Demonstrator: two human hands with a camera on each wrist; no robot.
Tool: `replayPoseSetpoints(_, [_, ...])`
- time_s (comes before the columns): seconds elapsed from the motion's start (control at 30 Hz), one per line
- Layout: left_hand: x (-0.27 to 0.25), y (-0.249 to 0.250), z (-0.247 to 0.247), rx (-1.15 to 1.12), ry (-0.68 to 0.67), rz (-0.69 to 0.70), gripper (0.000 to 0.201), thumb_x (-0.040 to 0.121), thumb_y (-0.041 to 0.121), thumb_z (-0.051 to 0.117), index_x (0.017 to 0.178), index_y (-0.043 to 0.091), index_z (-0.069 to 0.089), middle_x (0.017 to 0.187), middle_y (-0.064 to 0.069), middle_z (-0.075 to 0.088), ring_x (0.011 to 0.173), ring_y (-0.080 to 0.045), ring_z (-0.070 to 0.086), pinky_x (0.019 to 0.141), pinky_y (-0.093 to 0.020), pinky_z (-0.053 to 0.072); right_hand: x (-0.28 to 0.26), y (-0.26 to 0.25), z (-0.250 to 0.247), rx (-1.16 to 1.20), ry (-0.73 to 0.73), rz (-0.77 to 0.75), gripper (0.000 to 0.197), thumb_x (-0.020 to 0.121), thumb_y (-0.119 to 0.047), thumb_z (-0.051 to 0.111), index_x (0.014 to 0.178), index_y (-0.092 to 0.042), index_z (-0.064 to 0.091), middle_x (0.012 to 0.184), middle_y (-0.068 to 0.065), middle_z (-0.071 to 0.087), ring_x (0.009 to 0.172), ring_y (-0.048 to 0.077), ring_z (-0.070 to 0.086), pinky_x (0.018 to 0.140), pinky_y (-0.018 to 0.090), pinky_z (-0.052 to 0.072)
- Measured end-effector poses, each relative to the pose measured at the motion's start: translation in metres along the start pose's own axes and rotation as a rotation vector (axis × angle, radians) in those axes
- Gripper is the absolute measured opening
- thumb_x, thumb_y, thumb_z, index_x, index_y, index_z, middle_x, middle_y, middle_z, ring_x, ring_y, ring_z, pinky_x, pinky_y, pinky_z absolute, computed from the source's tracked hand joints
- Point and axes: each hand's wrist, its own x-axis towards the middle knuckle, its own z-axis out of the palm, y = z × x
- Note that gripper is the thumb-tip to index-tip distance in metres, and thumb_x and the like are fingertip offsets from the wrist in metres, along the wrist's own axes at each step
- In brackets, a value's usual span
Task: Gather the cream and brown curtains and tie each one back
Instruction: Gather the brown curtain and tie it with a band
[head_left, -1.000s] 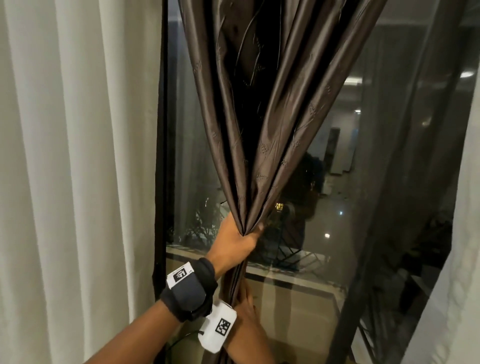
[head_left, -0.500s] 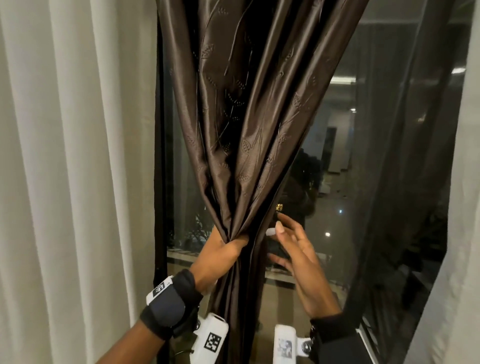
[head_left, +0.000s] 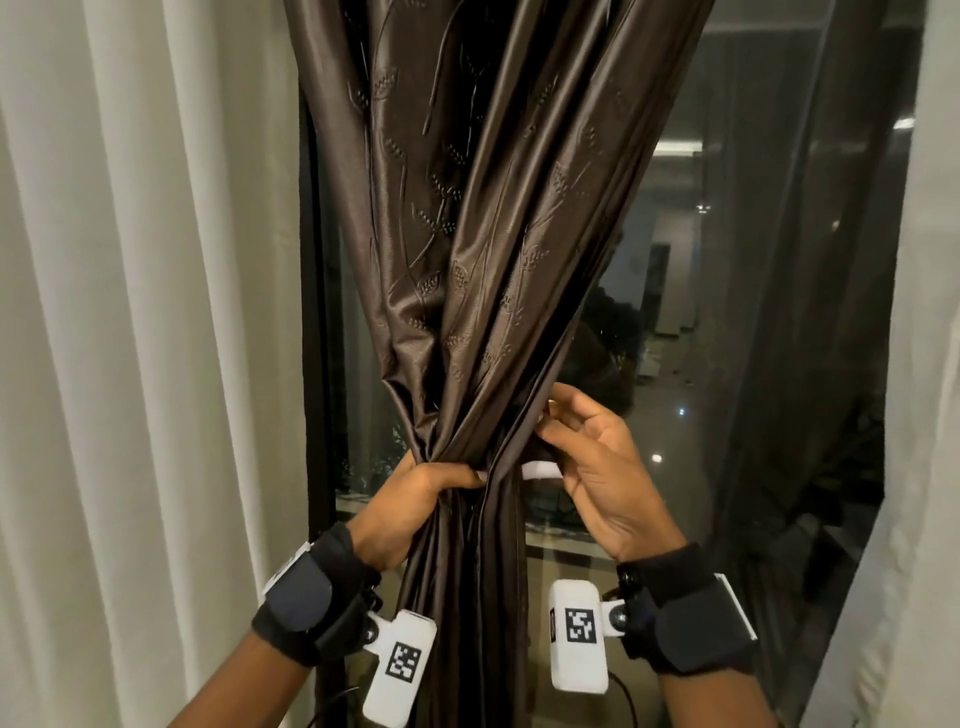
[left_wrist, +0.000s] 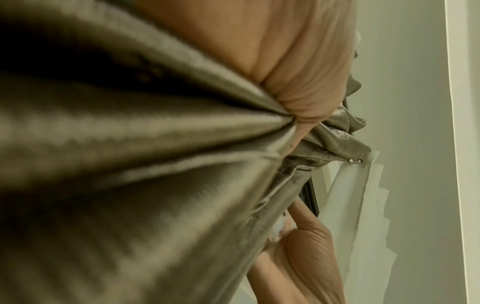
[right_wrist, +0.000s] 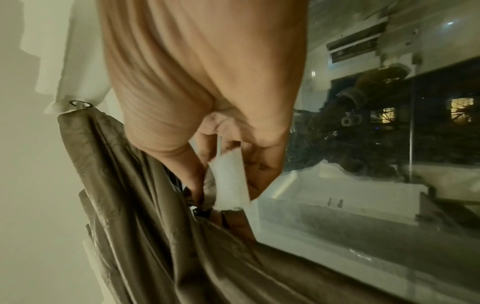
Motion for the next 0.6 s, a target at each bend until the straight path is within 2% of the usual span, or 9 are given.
replayPoseSetpoints(0.07, [-0.002,0.001,0.001,0.046,0.026,0.022,0.039,0.094,-0.016,0.057,0.099,0.015,0.081,0.093,-0.005,0.083,0.087,-0.021,0.079,0.087,-0.034,0.064,-0.001,-0.009,-0.003,-0.086,0.049,-0.028,0.03,0.095,-0.007,0.069,0.123,-0.012,0.076,0.12,0.008,0.079,0.114,0.021,0.073,0.089,0.029,0.062])
replayPoseSetpoints(0.13, [-0.002,0.001,0.0,0.062,0.002,0.049,0.034,0.087,-0.012,0.072,0.109,0.013,0.077,0.101,-0.006,0.084,0.098,-0.025,0.078,0.095,-0.038,0.063,-0.004,-0.018,-0.007,-0.254,0.072,-0.034,0.026,0.102,-0.01,0.065,0.123,-0.019,0.077,0.117,0.002,0.081,0.112,0.02,0.076,0.079,0.026,0.059])
replayPoseSetpoints(0.23, [-0.007,0.007,0.004,0.053,-0.142,0.093,0.046,0.075,-0.004,0.078,0.117,0.016,0.076,0.115,-0.006,0.082,0.108,-0.021,0.079,0.092,-0.032,0.064,-0.01,-0.024,-0.001,-0.393,-0.012,-0.007,0.026,0.105,-0.005,0.059,0.116,-0.019,0.079,0.106,-0.001,0.083,0.092,0.018,0.078,0.068,0.021,0.059])
replayPoseSetpoints(0.27, [-0.008,0.012,0.007,0.075,-0.186,0.128,0.046,0.077,-0.002,0.079,0.116,0.021,0.078,0.118,-0.005,0.082,0.111,-0.019,0.078,0.092,-0.029,0.062,-0.011,-0.024,0.003,-0.403,-0.038,0.006,0.025,0.104,-0.002,0.06,0.111,-0.015,0.079,0.101,0.003,0.083,0.086,0.02,0.077,0.068,0.021,0.06])
replayPoseSetpoints(0.33, [-0.01,0.022,0.015,0.131,-0.207,0.234,0.045,0.077,0.007,0.086,0.112,0.035,0.082,0.121,0.004,0.081,0.116,-0.013,0.075,0.095,-0.023,0.059,-0.01,-0.023,0.007,-0.397,-0.038,0.007,0.02,0.099,0.002,0.065,0.107,-0.008,0.081,0.102,0.007,0.084,0.092,0.021,0.08,0.077,0.026,0.064])
replayPoseSetpoints(0.4, [-0.007,0.03,0.022,0.204,-0.119,0.385,0.054,0.079,0.011,0.093,0.11,0.052,0.079,0.122,0.015,0.079,0.12,-0.006,0.073,0.098,-0.021,0.057,-0.007,-0.025,0.007,-0.356,0.004,0.018,0.018,0.096,0.001,0.069,0.104,-0.009,0.082,0.102,0.008,0.084,0.096,0.022,0.081,0.079,0.03,0.065])
replayPoseSetpoints(0.43, [-0.003,0.031,0.024,0.238,-0.059,0.46,0.056,0.079,0.011,0.092,0.111,0.054,0.077,0.124,0.017,0.078,0.122,-0.005,0.071,0.102,-0.022,0.057,-0.006,-0.027,0.007,-0.333,0.023,0.042,0.017,0.096,-0.001,0.07,0.104,-0.01,0.082,0.101,0.008,0.084,0.094,0.022,0.081,0.077,0.03,0.066])
replayPoseSetpoints(0.53, [0.01,0.025,0.031,0.262,0.133,0.611,0.056,0.081,0.001,0.088,0.123,0.035,0.073,0.127,0.01,0.078,0.125,-0.011,0.071,0.108,-0.028,0.056,-0.007,-0.029,0.005,-0.27,0.088,0.068,0.015,0.1,-0.008,0.069,0.108,-0.016,0.079,0.095,0.006,0.084,0.077,0.013,0.08,0.062,0.023,0.061])
replayPoseSetpoints(0.6, [0.018,0.016,0.031,0.229,0.267,0.628,0.052,0.083,-0.001,0.087,0.126,0.023,0.072,0.125,0.007,0.079,0.121,-0.012,0.074,0.105,-0.03,0.058,-0.007,-0.027,0.0,-0.239,0.242,-0.004,0.016,0.101,-0.01,0.069,0.109,-0.021,0.078,0.094,0.004,0.083,0.067,0.006,0.074,0.055,0.019,0.055])
